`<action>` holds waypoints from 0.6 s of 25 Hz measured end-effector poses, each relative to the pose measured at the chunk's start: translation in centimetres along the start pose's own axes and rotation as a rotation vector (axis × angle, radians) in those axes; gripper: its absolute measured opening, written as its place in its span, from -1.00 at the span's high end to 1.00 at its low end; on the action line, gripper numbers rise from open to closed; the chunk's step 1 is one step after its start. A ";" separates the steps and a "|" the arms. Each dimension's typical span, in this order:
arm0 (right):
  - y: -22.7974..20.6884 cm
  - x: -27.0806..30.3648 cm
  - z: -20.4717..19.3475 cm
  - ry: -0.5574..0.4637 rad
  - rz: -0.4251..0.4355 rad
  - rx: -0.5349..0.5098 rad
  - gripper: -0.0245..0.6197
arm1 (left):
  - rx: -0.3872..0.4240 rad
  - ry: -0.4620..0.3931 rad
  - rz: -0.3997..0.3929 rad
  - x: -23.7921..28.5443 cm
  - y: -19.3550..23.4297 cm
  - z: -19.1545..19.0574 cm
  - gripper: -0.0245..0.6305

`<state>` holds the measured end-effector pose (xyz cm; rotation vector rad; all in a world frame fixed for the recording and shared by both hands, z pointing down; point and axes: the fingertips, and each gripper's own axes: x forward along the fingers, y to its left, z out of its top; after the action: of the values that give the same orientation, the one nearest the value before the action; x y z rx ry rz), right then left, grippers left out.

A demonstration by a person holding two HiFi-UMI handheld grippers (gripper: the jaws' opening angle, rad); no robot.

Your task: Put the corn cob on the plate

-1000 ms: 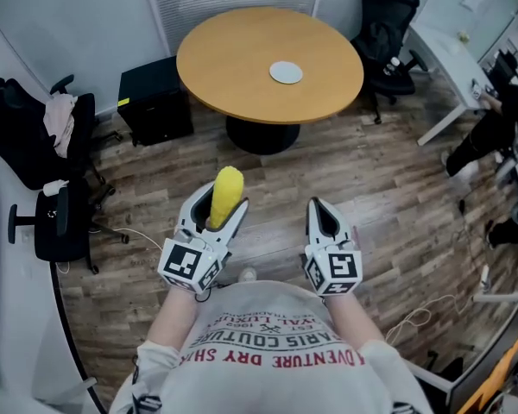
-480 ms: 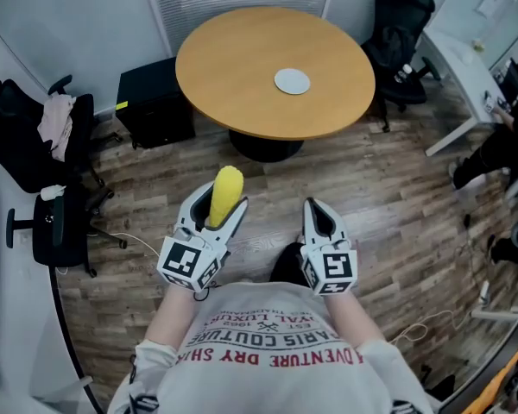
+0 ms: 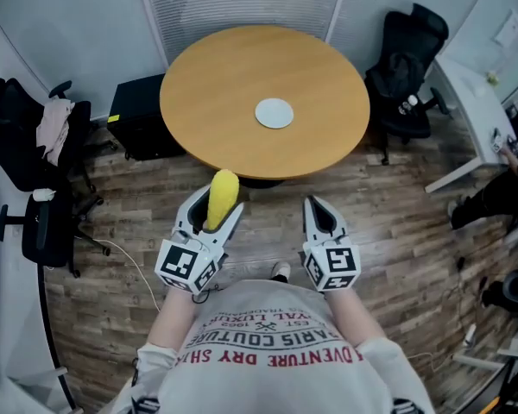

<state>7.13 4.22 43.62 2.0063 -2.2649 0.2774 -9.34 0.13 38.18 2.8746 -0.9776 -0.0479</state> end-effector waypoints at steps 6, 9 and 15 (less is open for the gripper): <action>-7.5 2.2 0.0 0.050 0.055 0.009 0.83 | -0.022 -0.009 0.047 7.6 -1.8 -0.4 0.07; -10.2 3.6 -0.3 0.069 0.063 0.000 0.83 | -0.027 0.005 0.062 10.6 -1.8 -1.1 0.07; -13.2 7.7 -1.4 0.111 0.097 0.020 0.83 | -0.045 0.059 0.083 15.7 0.2 -2.9 0.07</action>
<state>19.22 -4.51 47.36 1.8439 -2.3019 0.4101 3.13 -9.35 41.18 2.7750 -1.0700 0.0207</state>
